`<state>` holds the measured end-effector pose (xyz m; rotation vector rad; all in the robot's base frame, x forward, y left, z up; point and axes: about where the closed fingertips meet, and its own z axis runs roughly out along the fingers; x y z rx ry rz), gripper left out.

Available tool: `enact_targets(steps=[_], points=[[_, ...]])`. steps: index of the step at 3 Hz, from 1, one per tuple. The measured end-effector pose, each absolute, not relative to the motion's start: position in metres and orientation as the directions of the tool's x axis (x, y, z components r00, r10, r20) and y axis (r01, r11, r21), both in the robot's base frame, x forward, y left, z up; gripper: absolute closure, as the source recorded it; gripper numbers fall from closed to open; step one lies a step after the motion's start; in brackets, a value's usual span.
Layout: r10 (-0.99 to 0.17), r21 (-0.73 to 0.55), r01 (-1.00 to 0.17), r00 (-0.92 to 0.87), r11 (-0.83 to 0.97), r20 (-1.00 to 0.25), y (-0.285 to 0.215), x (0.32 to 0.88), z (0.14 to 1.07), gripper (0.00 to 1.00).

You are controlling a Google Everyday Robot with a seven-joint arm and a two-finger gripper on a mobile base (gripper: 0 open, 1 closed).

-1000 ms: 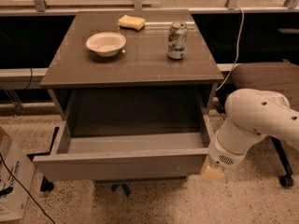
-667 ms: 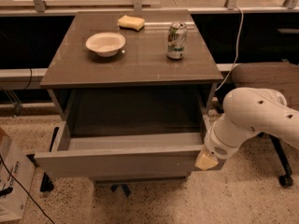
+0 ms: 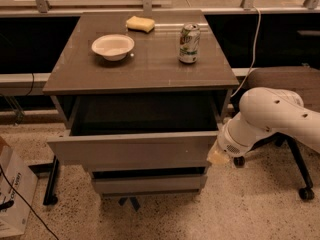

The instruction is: Close top drawer

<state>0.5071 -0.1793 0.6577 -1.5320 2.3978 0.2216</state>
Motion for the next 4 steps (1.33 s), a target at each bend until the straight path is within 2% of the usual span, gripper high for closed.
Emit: enact_targets(steps=[2,3,4], points=[[-0.845,-0.036,-0.893,-0.411,0.449,-0.341,-0.179,0.506,0.652,1.00],[-0.849,-0.134,-0.886,-0.369,0.444,-0.378,-0.163,0.534,0.642,1.00],[-0.835,-0.172,-0.873,-0.352,0.456,-0.424,-0.159,0.556,0.638,1.00]])
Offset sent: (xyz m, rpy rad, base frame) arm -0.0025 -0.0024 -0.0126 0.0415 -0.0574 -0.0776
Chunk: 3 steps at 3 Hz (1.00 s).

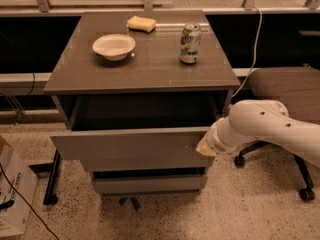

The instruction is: Close top drawer

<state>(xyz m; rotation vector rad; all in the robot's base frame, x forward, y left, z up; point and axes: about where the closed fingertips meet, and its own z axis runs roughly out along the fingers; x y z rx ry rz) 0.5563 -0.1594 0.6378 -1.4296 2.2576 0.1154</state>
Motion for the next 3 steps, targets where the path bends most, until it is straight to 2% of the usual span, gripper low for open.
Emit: enact_targets(steps=[3], points=[[-0.821,-0.251,-0.848,-0.309,0.467,-0.481,-0.158,0.608,0.642,1.00]])
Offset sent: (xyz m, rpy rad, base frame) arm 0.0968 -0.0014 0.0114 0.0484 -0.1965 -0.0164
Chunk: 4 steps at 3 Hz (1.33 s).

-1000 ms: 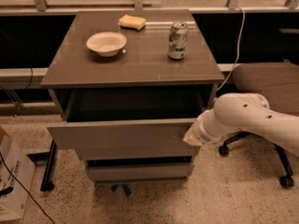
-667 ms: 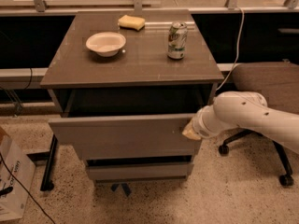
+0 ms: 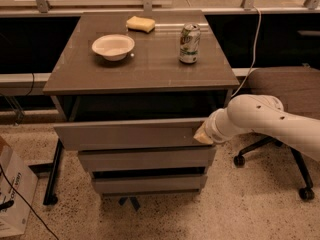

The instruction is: Close top drawer

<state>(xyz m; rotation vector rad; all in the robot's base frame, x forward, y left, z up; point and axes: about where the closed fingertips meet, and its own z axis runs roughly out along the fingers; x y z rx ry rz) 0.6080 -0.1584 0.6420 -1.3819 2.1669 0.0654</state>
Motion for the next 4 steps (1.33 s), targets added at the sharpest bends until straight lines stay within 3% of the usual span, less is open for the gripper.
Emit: enact_targets(steps=[1,4], points=[[-0.813,-0.274,-0.836,-0.298,0.475,-0.501,-0.1591,0.6266,0.6479,0.81],[-0.814,-0.268,-0.840,-0.297,0.471,-0.500,-0.1559,0.6257,0.6438,0.12]])
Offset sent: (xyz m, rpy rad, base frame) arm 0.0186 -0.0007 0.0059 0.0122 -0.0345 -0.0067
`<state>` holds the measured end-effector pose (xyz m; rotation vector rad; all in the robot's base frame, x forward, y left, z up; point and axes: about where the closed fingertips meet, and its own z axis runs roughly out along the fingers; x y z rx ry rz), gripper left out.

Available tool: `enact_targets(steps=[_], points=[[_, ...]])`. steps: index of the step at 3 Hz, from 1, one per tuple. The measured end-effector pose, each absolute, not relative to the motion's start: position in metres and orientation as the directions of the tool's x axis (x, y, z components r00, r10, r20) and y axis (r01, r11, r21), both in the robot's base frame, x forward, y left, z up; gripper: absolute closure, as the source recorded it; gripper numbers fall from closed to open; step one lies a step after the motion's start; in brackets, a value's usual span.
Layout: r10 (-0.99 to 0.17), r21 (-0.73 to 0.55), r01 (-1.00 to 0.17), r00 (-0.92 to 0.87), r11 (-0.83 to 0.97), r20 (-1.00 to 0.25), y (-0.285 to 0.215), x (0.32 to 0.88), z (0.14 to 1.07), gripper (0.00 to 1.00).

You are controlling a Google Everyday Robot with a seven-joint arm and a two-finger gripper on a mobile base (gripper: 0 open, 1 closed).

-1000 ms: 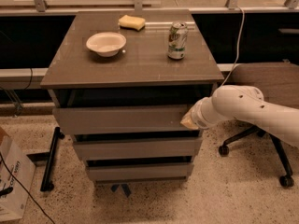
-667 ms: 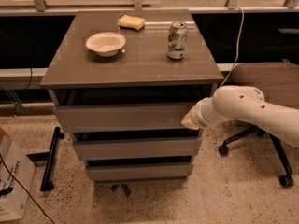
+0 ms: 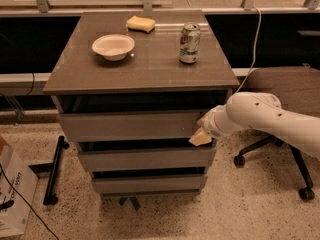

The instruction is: Close top drawer

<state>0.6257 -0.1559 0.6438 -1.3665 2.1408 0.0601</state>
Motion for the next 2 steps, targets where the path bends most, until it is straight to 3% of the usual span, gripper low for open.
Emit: enact_targets(steps=[1,2], points=[[-0.814,-0.266,-0.842,-0.296,0.470,-0.500,-0.1549,0.6254,0.6427,0.00],[-0.814,-0.266,-0.842,-0.296,0.470,-0.500,-0.1549,0.6254,0.6427,0.00]])
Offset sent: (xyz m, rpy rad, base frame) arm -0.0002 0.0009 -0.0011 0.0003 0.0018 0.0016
